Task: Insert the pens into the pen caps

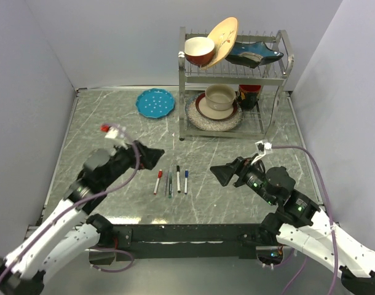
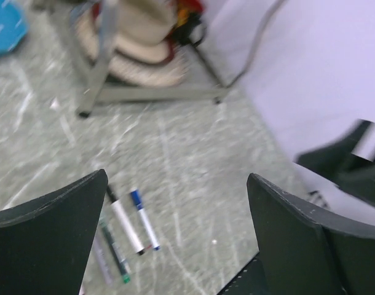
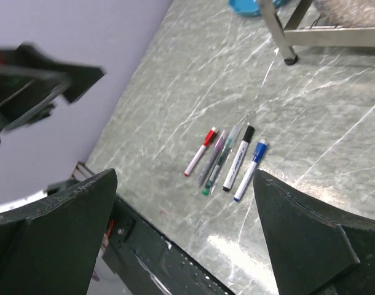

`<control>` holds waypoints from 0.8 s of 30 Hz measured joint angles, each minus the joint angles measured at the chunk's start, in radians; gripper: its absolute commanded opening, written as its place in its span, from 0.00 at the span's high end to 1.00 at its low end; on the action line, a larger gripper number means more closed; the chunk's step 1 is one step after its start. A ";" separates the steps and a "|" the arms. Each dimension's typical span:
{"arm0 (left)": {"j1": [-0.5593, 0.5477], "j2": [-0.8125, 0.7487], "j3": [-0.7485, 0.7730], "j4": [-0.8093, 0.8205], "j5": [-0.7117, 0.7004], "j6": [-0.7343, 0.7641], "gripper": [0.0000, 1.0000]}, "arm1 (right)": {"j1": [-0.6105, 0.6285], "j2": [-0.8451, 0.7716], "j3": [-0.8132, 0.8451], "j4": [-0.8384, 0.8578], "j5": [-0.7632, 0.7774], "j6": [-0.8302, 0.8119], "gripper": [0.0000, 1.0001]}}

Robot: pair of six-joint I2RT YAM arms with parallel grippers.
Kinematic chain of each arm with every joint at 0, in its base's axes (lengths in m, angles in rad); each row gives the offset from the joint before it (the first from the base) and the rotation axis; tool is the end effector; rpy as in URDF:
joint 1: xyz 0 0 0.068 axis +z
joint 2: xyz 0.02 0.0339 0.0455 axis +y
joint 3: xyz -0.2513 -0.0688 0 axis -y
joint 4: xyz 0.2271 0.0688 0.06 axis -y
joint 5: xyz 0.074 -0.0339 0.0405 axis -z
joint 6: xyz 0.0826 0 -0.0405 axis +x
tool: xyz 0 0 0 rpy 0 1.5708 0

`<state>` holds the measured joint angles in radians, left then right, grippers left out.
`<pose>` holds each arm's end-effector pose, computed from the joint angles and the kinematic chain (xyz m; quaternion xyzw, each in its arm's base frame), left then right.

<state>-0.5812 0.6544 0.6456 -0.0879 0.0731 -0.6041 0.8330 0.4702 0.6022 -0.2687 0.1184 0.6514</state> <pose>0.1671 -0.1170 0.3094 0.0161 0.7402 -0.3976 0.5420 0.1201 0.1176 0.2955 -0.0295 0.7529 0.4105 0.5136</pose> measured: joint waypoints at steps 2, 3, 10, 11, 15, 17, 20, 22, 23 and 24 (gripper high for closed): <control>0.000 -0.082 -0.037 0.029 0.024 0.000 0.01 | 0.000 0.006 0.021 -0.011 0.016 0.007 0.00; 0.000 -0.118 -0.055 0.034 0.037 0.000 0.01 | 0.000 0.010 0.032 -0.011 0.023 0.009 0.00; 0.000 -0.229 -0.126 0.058 0.104 -0.011 0.01 | 0.000 0.025 0.041 -0.011 0.051 0.014 0.00; 0.000 -0.230 -0.128 0.061 0.113 -0.013 0.01 | 0.000 0.031 0.041 -0.011 0.053 0.014 0.00; 0.000 -0.229 -0.130 0.065 0.131 -0.014 0.00 | 0.000 0.050 0.041 -0.009 0.054 0.013 0.00; 0.000 -0.226 -0.130 0.070 0.136 -0.014 0.01 | 0.000 0.056 0.041 -0.009 0.056 0.013 0.00; 0.000 -0.221 -0.130 0.069 0.140 -0.014 0.00 | 0.000 0.055 0.041 -0.008 0.057 0.013 0.00; 0.000 -0.220 -0.130 0.068 0.140 -0.014 0.01 | 0.000 0.052 0.041 -0.008 0.058 0.013 0.00; 0.000 -0.220 -0.130 0.068 0.140 -0.014 0.01 | 0.000 0.049 0.041 -0.008 0.058 0.012 0.00; 0.000 -0.221 -0.130 0.069 0.139 -0.014 0.01 | 0.000 0.046 0.041 -0.008 0.058 0.010 0.00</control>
<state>-0.5812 0.4335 0.5159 -0.0193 0.2123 -0.6178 0.8330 0.5159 0.6434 -0.2771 0.1761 0.6617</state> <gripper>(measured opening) 0.994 0.999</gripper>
